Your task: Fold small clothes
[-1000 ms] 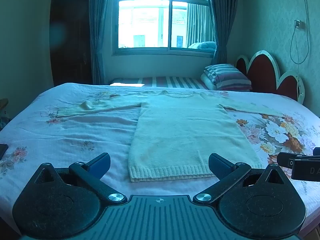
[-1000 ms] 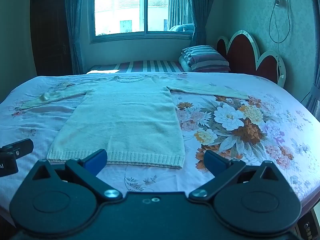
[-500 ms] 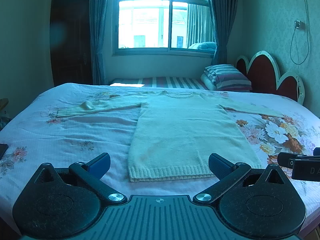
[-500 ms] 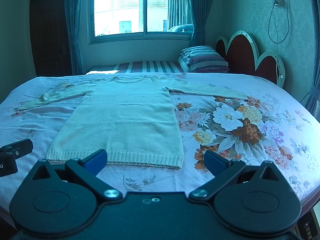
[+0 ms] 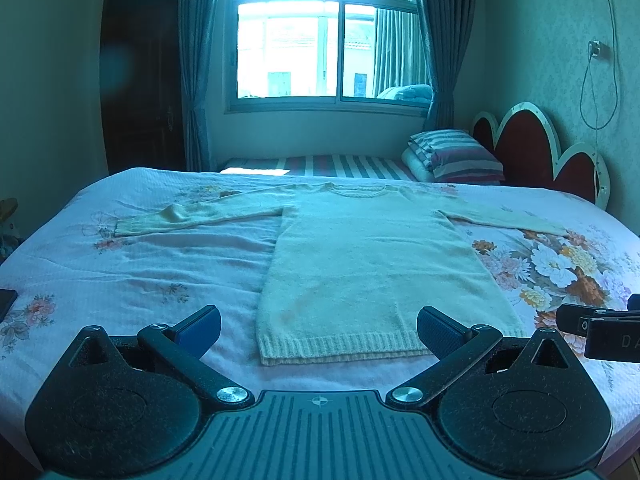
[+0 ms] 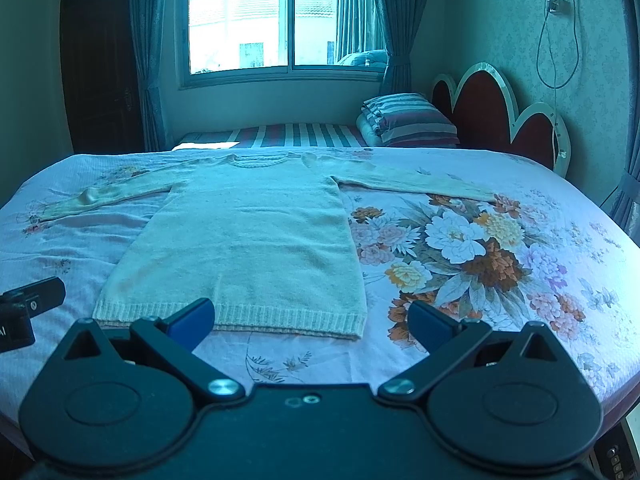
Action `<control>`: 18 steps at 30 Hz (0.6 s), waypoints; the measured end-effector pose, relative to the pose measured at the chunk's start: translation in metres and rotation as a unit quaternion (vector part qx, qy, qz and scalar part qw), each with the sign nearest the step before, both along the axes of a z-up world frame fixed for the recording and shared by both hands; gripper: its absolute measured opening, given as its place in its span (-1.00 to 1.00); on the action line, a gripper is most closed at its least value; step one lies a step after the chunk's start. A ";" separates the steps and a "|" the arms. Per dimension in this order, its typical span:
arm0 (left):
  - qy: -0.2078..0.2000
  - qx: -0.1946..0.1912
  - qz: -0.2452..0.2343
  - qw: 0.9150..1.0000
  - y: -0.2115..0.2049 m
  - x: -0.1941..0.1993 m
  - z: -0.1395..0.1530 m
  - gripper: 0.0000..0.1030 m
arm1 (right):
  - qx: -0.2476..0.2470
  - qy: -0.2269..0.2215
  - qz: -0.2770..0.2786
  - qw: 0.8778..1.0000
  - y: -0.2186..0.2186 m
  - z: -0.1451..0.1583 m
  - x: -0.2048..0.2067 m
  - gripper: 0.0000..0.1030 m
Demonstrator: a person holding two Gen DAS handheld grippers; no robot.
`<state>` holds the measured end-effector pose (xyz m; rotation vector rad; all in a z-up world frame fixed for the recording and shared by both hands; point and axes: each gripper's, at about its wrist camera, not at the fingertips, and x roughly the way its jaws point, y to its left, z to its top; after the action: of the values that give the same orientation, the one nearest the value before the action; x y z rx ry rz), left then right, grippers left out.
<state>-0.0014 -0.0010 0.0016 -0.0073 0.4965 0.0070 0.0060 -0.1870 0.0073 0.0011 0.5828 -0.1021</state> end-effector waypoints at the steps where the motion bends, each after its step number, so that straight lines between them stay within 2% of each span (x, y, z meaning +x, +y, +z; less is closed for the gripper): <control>1: 0.000 0.001 -0.001 1.000 0.000 0.000 0.000 1.00 | 0.000 0.000 0.000 1.000 0.000 0.000 0.000 0.99; 18: -0.002 0.001 -0.001 1.000 -0.001 -0.003 0.001 1.00 | -0.002 -0.003 0.000 1.000 0.000 0.001 -0.003 0.99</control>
<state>-0.0039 -0.0018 0.0024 -0.0056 0.4923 0.0051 0.0033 -0.1866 0.0087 -0.0018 0.5771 -0.1029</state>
